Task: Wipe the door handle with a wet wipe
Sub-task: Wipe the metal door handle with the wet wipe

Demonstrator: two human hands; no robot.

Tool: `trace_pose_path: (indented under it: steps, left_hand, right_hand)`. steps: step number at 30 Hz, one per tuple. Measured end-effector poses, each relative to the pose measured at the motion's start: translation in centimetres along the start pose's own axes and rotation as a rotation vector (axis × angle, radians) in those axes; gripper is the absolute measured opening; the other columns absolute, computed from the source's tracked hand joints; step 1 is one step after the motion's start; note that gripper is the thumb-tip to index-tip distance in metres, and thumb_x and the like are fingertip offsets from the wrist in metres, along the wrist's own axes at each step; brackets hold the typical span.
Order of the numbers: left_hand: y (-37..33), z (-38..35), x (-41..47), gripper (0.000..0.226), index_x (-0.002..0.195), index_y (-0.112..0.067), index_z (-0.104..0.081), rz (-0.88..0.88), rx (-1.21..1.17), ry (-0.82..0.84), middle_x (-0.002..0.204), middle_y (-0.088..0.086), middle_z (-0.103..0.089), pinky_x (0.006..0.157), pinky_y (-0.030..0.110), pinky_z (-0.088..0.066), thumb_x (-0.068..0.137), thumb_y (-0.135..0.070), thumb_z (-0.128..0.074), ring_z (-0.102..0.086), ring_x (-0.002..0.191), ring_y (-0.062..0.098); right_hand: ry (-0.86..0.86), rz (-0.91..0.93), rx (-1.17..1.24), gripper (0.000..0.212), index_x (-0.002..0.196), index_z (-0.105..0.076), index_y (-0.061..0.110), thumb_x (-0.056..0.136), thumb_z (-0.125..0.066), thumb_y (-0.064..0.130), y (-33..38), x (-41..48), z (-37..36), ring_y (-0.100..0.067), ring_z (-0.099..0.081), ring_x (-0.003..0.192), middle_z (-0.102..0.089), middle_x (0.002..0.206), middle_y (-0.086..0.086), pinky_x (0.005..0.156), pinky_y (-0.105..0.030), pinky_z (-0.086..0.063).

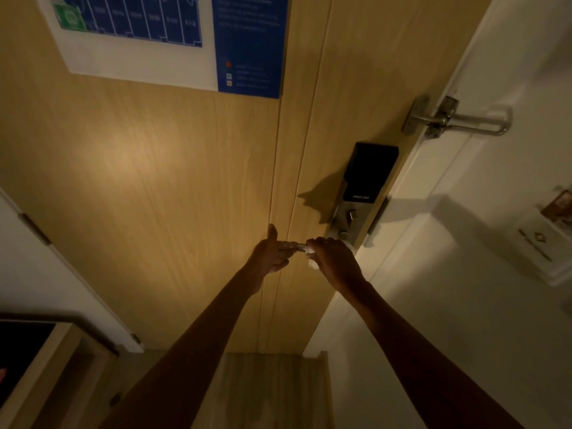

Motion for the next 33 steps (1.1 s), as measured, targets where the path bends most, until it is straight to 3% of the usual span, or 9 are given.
trace_pose_path:
  steps: [5, 8, 11, 19, 22, 28, 33]
  left_hand:
    - [0.1, 0.0, 0.1, 0.077, 0.127, 0.002, -0.055, -0.003, 0.017, -0.022, 0.136, 0.021, -0.053, 0.112, 0.036, -0.035, 0.097, -0.053, -0.011, -0.048, 0.129, 0.027]
    - [0.3, 0.2, 0.3, 0.078, 0.123, 0.001, -0.06, -0.023, 0.041, -0.05, 0.131, 0.02, -0.057, 0.11, 0.036, -0.038, 0.097, -0.054, -0.011, -0.052, 0.126, 0.028]
    - [0.5, 0.2, 0.4, 0.077, 0.118, 0.0, -0.063, -0.039, 0.037, -0.074, 0.127, 0.019, -0.061, 0.108, 0.037, -0.041, 0.097, -0.054, -0.012, -0.056, 0.121, 0.026]
    - [0.7, 0.0, 0.1, 0.073, 0.112, -0.001, -0.066, -0.076, 0.032, -0.125, 0.124, 0.024, -0.061, 0.104, 0.037, -0.044, 0.099, -0.051, -0.014, -0.056, 0.121, 0.031]
    - [0.8, -0.1, 0.1, 0.074, 0.111, -0.001, -0.067, -0.07, 0.022, -0.14, 0.126, 0.026, -0.057, 0.103, 0.036, -0.045, 0.099, -0.051, -0.014, -0.054, 0.123, 0.034]
    - [0.5, -0.5, -0.2, 0.075, 0.116, 0.002, -0.063, -0.064, 0.026, -0.138, 0.128, 0.025, -0.058, 0.105, 0.036, -0.043, 0.099, -0.05, -0.012, -0.053, 0.124, 0.033]
    - [0.5, -0.2, 0.2, 0.075, 0.11, -0.001, -0.066, -0.075, 0.027, -0.144, 0.121, 0.021, -0.064, 0.103, 0.036, -0.045, 0.098, -0.052, -0.013, -0.059, 0.118, 0.027]
  right_hand:
    - [0.085, -0.035, 0.191, 0.031, 0.111, -0.064, 0.012, 0.09, -0.061, 0.035, -0.9, 0.8, 1.8, -0.018, -0.064, 0.098, -0.07, 0.104, -0.005, 0.082, -0.023, -0.044]
    - [-0.071, -0.048, 0.196, 0.039, 0.115, -0.065, 0.011, 0.085, -0.068, 0.036, -1.7, -0.4, 2.5, -0.018, -0.064, 0.102, -0.07, 0.109, -0.005, 0.086, -0.023, -0.045]
    - [-0.166, -0.032, 0.25, 0.026, 0.103, -0.071, 0.011, 0.088, -0.066, 0.032, -1.8, -1.0, 2.4, -0.014, -0.068, 0.089, -0.074, 0.094, -0.003, 0.083, -0.023, -0.051]
    - [0.053, -0.112, 0.367, 0.021, 0.09, -0.072, 0.014, 0.087, -0.067, 0.034, -2.1, 1.2, 1.4, -0.01, -0.065, 0.077, -0.072, 0.083, 0.001, 0.071, -0.024, -0.054]
    - [0.054, -0.051, 0.3, 0.013, 0.089, -0.071, 0.015, 0.088, -0.066, 0.028, -2.0, 0.7, 1.4, -0.01, -0.066, 0.079, -0.071, 0.083, 0.001, 0.069, -0.015, -0.049]
    - [0.023, -0.073, 0.281, 0.026, 0.092, -0.07, 0.014, 0.088, -0.064, 0.038, -0.8, 1.7, 1.3, -0.017, -0.065, 0.083, -0.072, 0.087, -0.002, 0.079, -0.035, -0.051]
    - [0.025, -0.099, 0.258, 0.024, 0.099, -0.069, 0.011, 0.093, -0.058, 0.032, -1.6, 0.4, 1.3, -0.016, -0.065, 0.089, -0.071, 0.092, -0.005, 0.078, -0.018, -0.039]
Point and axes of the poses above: each hand's wrist, its own x-axis towards the middle knuckle, its own z-axis out of the back of the hand, y = z × x, the point moved 4 cm from there along x, towards the middle knuckle
